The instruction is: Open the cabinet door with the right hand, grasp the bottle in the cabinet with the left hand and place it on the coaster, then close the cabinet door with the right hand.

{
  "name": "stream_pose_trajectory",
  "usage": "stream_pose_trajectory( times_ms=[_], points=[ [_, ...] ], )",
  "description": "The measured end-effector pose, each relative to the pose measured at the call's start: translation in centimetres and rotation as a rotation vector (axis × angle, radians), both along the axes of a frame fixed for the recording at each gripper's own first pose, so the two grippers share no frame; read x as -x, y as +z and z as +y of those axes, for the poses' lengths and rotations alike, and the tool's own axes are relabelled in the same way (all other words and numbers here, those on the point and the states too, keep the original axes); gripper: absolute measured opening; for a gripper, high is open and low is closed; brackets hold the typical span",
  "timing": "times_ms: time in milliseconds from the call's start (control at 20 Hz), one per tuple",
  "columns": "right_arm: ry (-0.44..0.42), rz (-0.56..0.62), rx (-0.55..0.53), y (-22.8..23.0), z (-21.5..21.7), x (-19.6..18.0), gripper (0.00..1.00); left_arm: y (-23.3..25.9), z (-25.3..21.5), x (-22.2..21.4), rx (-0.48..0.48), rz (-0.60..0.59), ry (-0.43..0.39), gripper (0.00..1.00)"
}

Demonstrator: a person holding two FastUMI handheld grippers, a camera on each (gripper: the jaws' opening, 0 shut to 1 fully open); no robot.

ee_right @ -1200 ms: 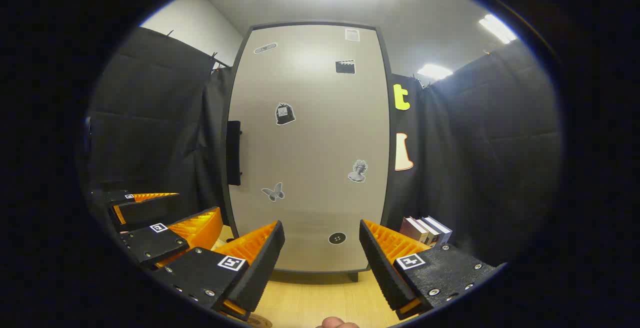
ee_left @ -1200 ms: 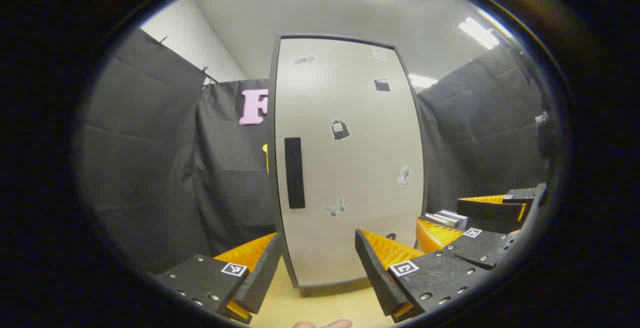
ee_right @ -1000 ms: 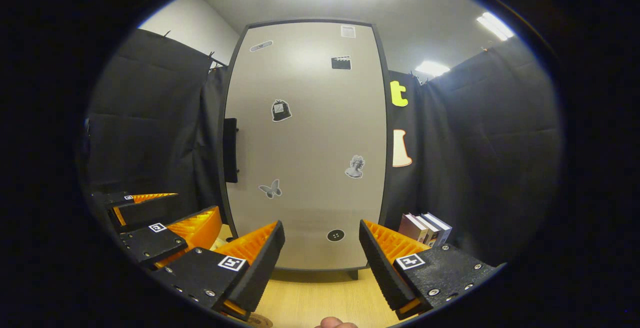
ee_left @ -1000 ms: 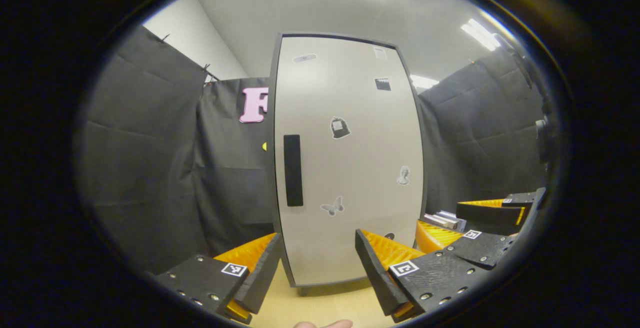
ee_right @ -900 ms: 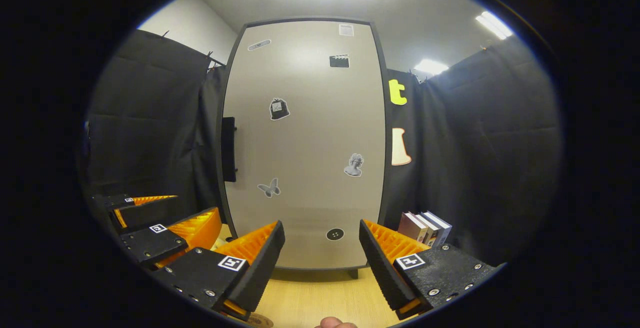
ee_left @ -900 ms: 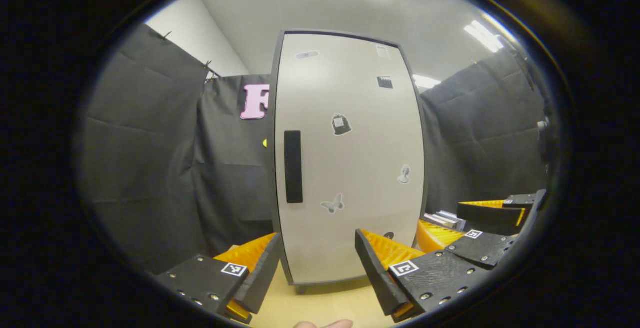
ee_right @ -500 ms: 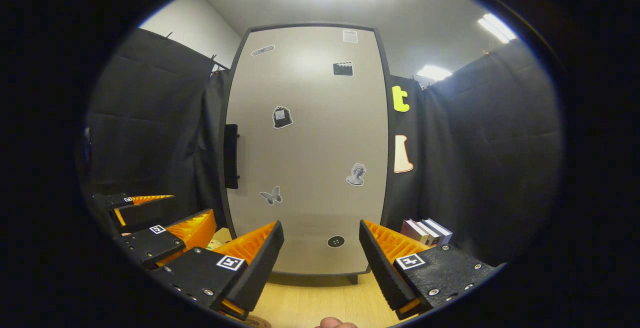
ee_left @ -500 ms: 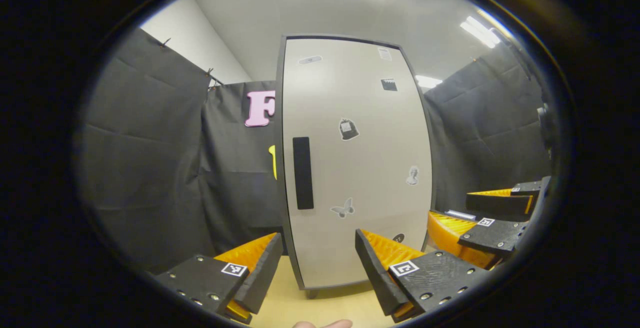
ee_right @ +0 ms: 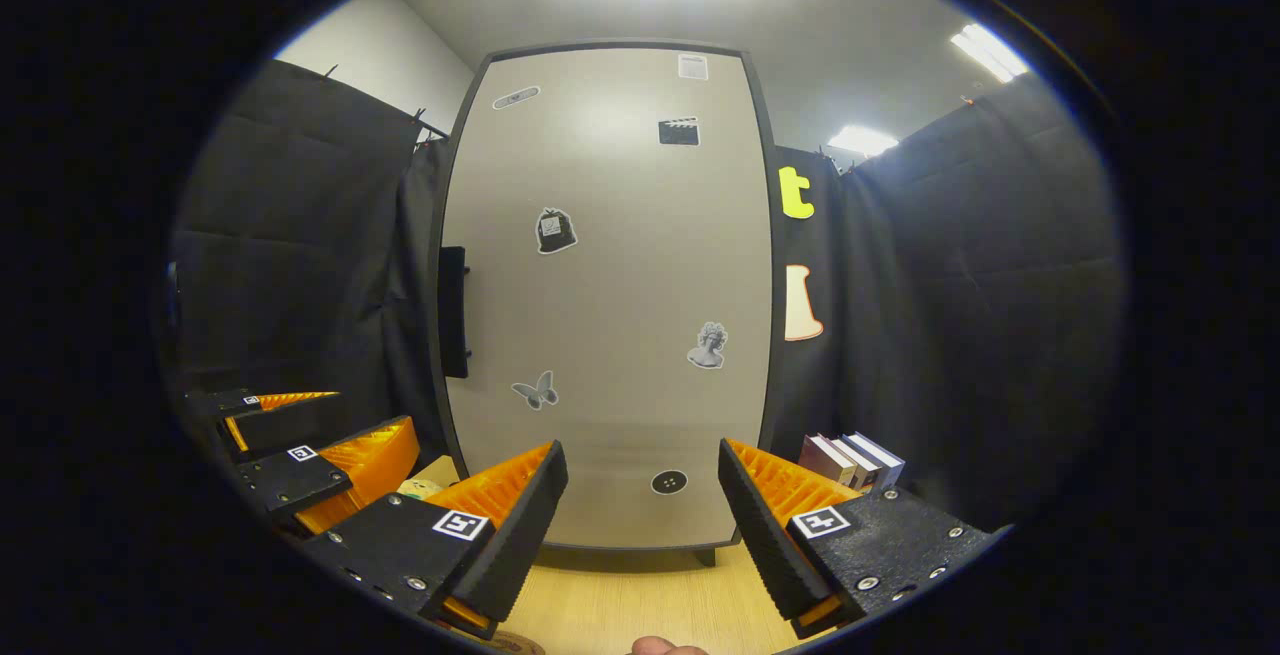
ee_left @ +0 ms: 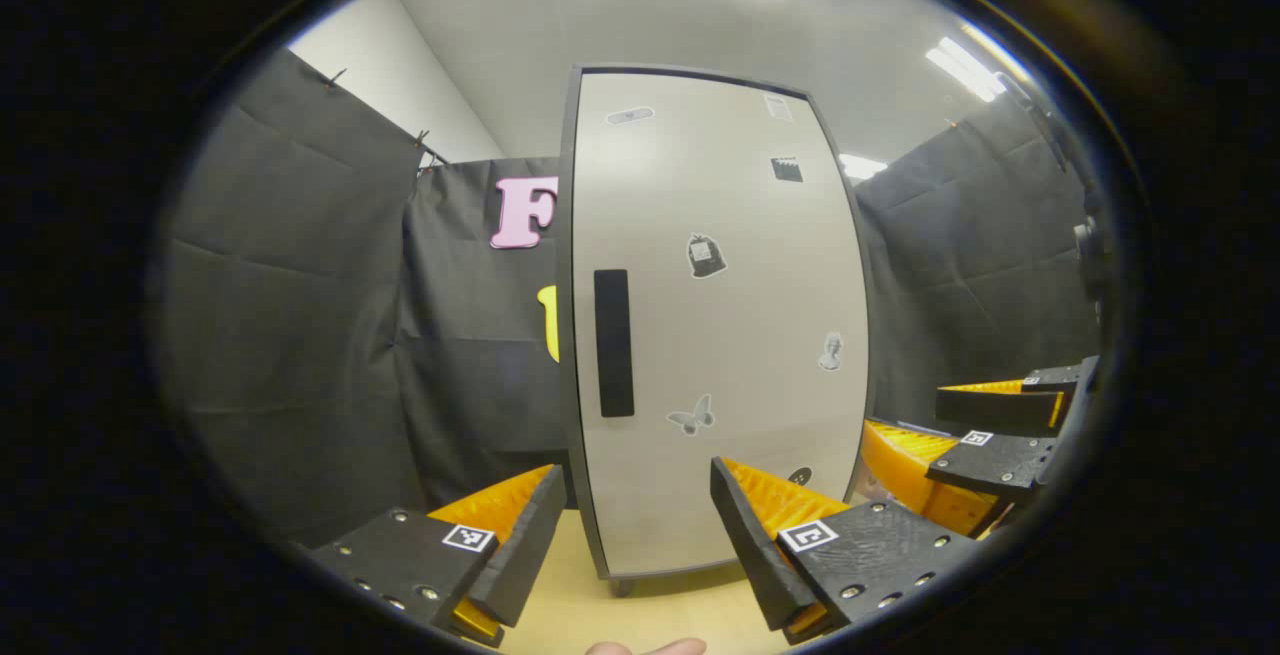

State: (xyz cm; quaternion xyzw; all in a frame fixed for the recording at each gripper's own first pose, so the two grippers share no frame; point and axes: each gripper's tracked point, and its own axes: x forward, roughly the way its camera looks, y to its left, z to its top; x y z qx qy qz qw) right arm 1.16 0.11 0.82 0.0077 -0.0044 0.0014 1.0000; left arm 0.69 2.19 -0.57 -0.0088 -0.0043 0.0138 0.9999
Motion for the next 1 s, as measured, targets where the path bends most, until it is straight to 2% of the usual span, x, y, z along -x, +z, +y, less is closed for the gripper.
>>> stream_pose_trajectory(
  times_ms=[500, 1000],
  points=[
    [0.065, -0.037, 0.024, 2.1, 4.5, -3.3, 0.94, -1.0, 5.0, 1.8, -0.010, 0.018, 0.041, 0.87],
    [0.163, -0.095, 0.035, 5.2, 12.7, -8.6, 0.94, -2.2, 13.3, 5.5, -0.034, 0.046, 0.164, 0.87]
  ],
)
